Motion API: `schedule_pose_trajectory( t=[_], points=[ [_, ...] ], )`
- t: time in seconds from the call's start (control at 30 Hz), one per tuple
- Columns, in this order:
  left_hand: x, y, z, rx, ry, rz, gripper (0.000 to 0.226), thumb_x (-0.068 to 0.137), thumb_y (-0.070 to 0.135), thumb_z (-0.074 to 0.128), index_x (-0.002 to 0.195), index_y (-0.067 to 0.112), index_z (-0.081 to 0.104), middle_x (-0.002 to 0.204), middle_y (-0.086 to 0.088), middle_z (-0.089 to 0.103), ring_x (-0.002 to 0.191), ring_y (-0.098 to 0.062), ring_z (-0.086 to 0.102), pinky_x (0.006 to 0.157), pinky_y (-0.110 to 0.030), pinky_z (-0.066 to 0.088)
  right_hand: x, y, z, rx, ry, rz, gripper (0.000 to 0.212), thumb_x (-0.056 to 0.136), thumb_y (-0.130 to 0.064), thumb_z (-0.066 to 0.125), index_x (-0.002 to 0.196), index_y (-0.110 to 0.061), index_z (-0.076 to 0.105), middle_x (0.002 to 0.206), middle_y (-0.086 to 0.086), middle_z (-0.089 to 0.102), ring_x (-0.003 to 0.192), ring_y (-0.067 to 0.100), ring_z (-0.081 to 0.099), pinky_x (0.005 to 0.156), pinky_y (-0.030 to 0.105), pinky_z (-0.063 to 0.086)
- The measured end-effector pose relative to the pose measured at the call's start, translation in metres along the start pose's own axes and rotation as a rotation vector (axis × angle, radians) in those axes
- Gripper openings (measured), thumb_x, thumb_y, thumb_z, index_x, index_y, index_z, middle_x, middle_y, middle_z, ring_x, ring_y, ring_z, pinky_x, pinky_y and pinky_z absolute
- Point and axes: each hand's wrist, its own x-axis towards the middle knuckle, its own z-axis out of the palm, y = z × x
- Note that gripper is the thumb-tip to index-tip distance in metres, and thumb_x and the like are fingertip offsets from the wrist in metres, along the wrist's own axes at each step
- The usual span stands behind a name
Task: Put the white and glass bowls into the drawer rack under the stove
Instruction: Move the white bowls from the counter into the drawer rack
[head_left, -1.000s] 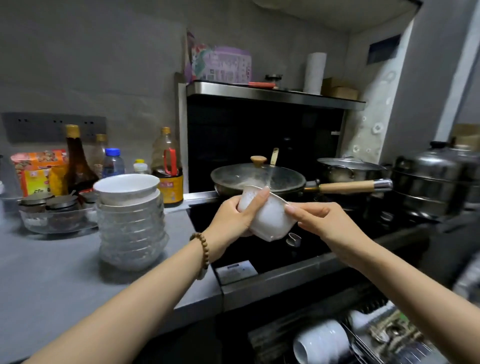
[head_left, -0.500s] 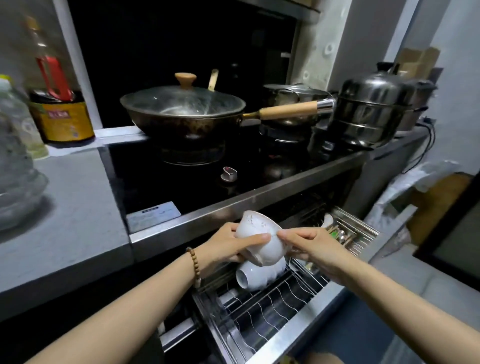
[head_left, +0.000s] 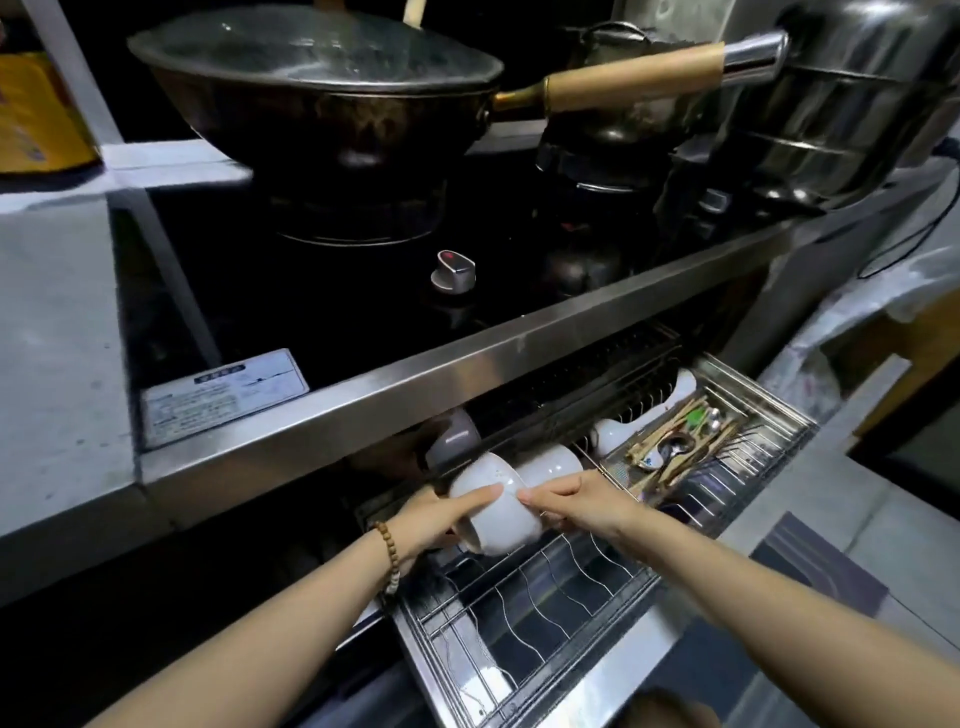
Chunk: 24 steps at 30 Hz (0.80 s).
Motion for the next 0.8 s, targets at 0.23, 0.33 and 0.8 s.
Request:
schedule_pose_trajectory(
  t=[0.23, 0.33, 0.8],
  points=[
    [0.038, -0.033, -0.001, -0.003, -0.034, -0.103, 0.086, 0.062, 0.065, 0.066, 0.126, 0.010, 0.053, 0.117, -0.005, 0.064, 0.106, -0.012, 0.061, 0.073, -0.016, 0.049, 0.050, 0.026, 0.002, -0.025, -0.025, 0.131, 0.016, 0.080, -0.020, 0.073, 0.069, -0.009, 0.071, 0.057, 0.003, 0.065, 0.049, 0.007, 0.059, 0.051, 0.014, 0.051],
    [0.055, -0.046, 0.003, 0.011, 0.007, -0.147, 0.104, 0.050, 0.072, 0.071, 0.129, 0.007, 0.050, 0.117, -0.007, 0.065, 0.106, -0.016, 0.061, 0.088, -0.026, 0.050, 0.067, 0.037, 0.005, -0.015, -0.016, 0.174, 0.016, 0.080, -0.018, 0.073, 0.066, -0.010, 0.069, 0.057, 0.006, 0.064, 0.045, 0.006, 0.059, 0.049, 0.014, 0.051],
    [0.090, -0.066, 0.017, 0.016, 0.149, -0.158, 0.092, 0.069, 0.057, 0.071, 0.140, 0.010, 0.036, 0.134, -0.011, 0.054, 0.117, -0.024, 0.055, 0.103, -0.035, 0.043, 0.090, 0.067, 0.008, 0.047, 0.124, 0.202, 0.018, 0.076, -0.013, 0.076, 0.068, -0.001, 0.065, 0.068, 0.017, 0.062, 0.062, 0.025, 0.053, 0.056, 0.026, 0.046]
  ],
)
